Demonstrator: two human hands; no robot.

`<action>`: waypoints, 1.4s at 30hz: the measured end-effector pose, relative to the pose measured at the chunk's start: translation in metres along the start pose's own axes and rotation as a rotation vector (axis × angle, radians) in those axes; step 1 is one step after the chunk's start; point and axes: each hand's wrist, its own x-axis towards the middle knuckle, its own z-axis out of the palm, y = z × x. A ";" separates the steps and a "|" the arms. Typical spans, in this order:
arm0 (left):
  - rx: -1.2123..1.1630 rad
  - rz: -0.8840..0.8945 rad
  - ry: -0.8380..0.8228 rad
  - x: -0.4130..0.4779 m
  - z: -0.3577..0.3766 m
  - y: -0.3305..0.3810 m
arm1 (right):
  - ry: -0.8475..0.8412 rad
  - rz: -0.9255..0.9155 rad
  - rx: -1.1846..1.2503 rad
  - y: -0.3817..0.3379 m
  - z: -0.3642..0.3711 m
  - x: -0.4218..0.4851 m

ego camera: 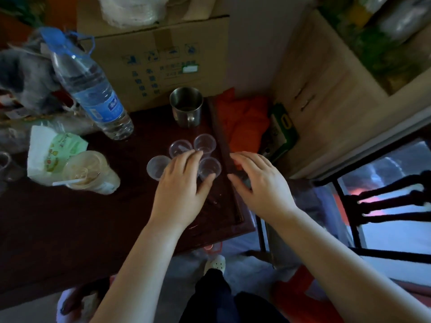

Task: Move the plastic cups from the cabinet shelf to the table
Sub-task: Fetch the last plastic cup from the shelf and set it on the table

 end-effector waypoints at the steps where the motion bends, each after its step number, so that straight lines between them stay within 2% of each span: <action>1: -0.011 0.021 -0.005 0.002 -0.011 0.015 | 0.020 0.015 -0.015 -0.002 -0.016 -0.006; 9: 0.094 0.386 -0.127 -0.007 -0.071 0.171 | 0.152 0.264 -0.233 -0.023 -0.156 -0.113; 14: 0.019 0.704 -0.145 -0.069 -0.082 0.283 | 0.349 0.489 -0.378 -0.044 -0.237 -0.252; 18: -0.006 0.923 -0.271 -0.148 -0.066 0.372 | 0.452 0.693 -0.456 -0.074 -0.283 -0.381; 22: 0.060 1.145 -0.392 -0.240 -0.041 0.454 | 0.527 0.932 -0.527 -0.115 -0.304 -0.509; 25: 0.024 1.337 -0.472 -0.317 -0.030 0.509 | 0.580 1.093 -0.583 -0.145 -0.317 -0.598; 28: -0.066 1.543 -0.520 -0.391 -0.032 0.566 | 0.640 1.251 -0.663 -0.178 -0.336 -0.681; 33: -0.327 1.847 -0.493 -0.497 -0.039 0.646 | 0.803 1.438 -0.805 -0.230 -0.363 -0.791; 38: -0.389 2.020 -0.541 -0.589 -0.012 0.695 | 0.923 1.603 -0.856 -0.245 -0.352 -0.865; 42: -0.420 2.094 -0.638 -0.636 0.024 0.727 | 0.994 1.743 -0.826 -0.226 -0.337 -0.914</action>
